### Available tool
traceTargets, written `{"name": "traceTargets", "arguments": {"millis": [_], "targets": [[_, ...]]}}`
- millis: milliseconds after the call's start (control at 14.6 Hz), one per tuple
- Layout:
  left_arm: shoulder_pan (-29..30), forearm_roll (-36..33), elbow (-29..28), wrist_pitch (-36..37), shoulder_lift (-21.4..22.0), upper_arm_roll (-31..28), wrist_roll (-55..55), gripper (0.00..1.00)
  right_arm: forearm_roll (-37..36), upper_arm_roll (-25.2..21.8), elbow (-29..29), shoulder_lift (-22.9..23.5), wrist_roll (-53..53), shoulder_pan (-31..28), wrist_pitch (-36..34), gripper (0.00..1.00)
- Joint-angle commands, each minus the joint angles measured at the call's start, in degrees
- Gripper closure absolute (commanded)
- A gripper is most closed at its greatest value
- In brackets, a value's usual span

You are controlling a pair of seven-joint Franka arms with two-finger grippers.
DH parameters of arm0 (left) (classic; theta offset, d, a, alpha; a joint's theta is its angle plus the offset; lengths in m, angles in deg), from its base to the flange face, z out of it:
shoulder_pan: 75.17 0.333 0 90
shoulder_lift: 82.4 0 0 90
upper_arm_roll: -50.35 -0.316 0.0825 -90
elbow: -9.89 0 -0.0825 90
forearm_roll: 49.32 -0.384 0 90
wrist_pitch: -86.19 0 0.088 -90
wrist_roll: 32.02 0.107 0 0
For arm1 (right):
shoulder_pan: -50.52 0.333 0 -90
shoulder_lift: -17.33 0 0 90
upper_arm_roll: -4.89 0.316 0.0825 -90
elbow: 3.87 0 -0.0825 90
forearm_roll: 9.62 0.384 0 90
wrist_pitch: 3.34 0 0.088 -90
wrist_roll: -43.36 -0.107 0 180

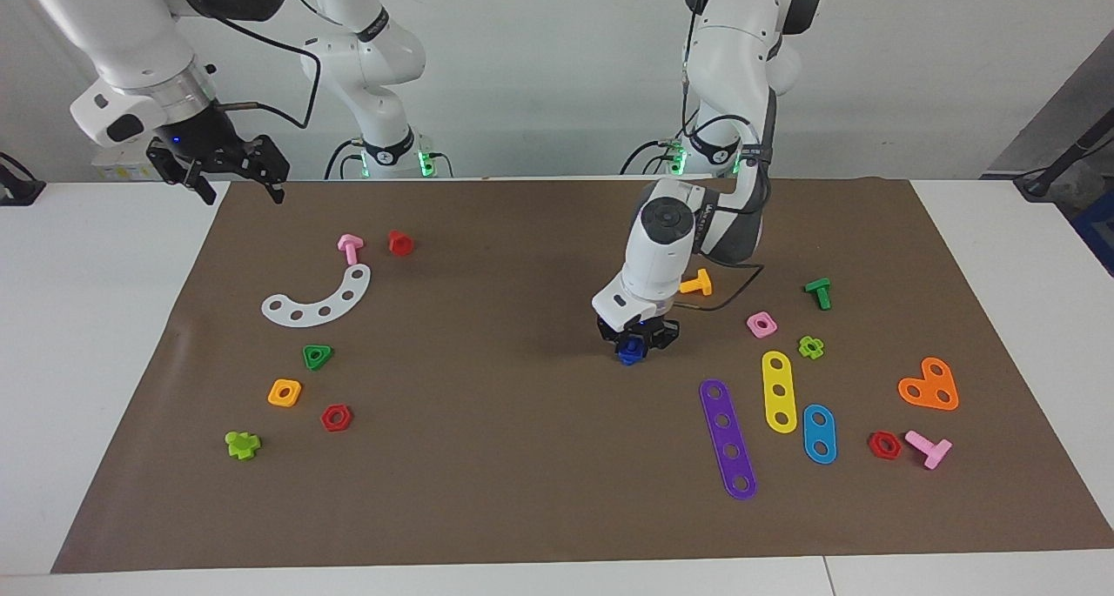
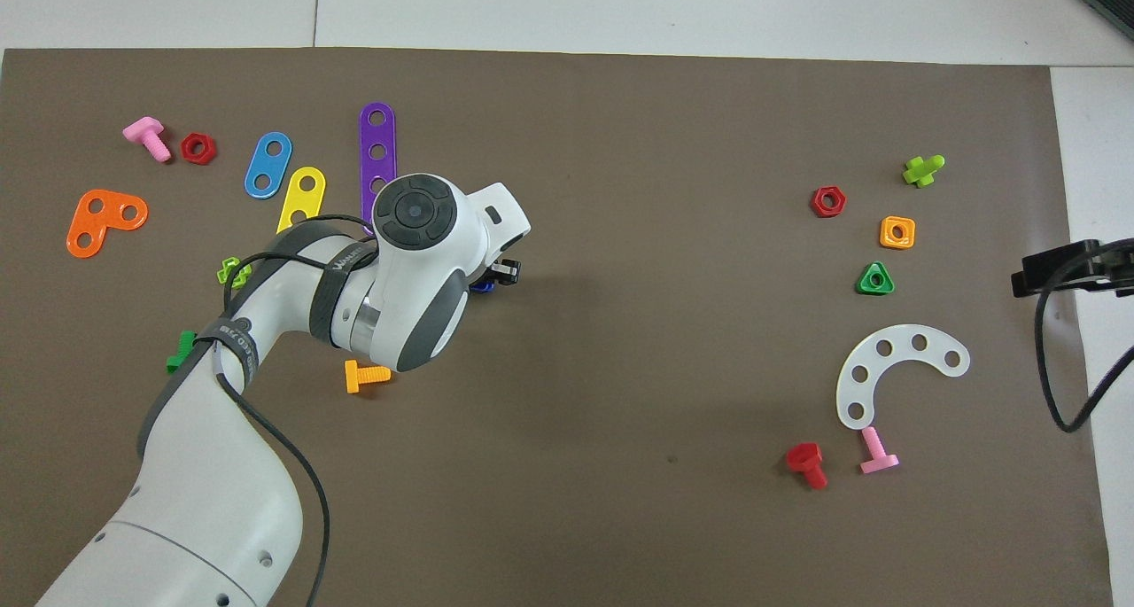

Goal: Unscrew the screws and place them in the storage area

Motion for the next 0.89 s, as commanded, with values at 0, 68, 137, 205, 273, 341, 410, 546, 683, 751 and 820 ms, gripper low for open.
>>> {"name": "traceTargets", "arguments": {"millis": [0, 68, 137, 205, 273, 341, 410, 546, 683, 751, 820], "targets": [[-0.5, -1.0, -0.2, 2.6, 0.9, -0.6, 0.0, 0.79, 1.3, 0.3, 1.4, -1.3, -0.7, -0.3, 0.5, 0.00], [-0.5, -0.9, 0.2, 2.9, 0.8, -0.7, 0.0, 0.79, 1.3, 0.3, 1.4, -1.3, -0.7, -0.3, 0.5, 0.00], [-0.5, -0.8, 0.7, 2.9, 0.8, -0.7, 0.0, 0.79, 1.3, 0.3, 1.4, -1.3, -0.7, -0.3, 0.5, 0.00], [-0.4, -0.6, 1.3, 3.0, 0.7, -0.7, 0.0, 0.79, 1.3, 0.3, 1.4, -1.3, -0.7, -0.3, 0.5, 0.00], [-0.2, -0.3, 2.3, 3.7, 0.5, -0.6, 0.0, 0.79, 1.3, 0.3, 1.4, -1.3, -0.7, -0.3, 0.5, 0.00], [0.0, 0.3, 4.1, 4.8, 0.3, -0.6, 0.1, 0.79, 1.3, 0.3, 1.4, -1.3, -0.8, -0.3, 0.5, 0.00], [0.2, 1.8, 5.9, 6.4, -0.1, -0.7, 0.0, 0.79, 1.3, 0.3, 1.4, -1.3, -0.7, -0.3, 0.5, 0.00], [0.8, 4.1, 9.5, 10.1, -1.0, -0.7, 0.0, 0.79, 1.3, 0.3, 1.4, -1.3, -0.7, -0.3, 0.5, 0.00], [1.9, 4.2, 12.2, 15.1, -1.4, -0.8, 0.1, 0.79, 1.3, 0.3, 1.4, -1.3, -0.8, -0.3, 0.5, 0.00], [3.7, 4.2, 13.9, 17.8, -2.0, -0.7, 0.2, 0.79, 1.3, 0.3, 1.4, -1.3, -0.7, -0.3, 0.5, 0.00], [5.2, 4.6, 15.0, 19.0, -2.1, -0.7, 0.7, 0.79, 1.3, 0.3, 1.4, -1.3, -0.7, -0.3, 0.5, 0.00]]}}
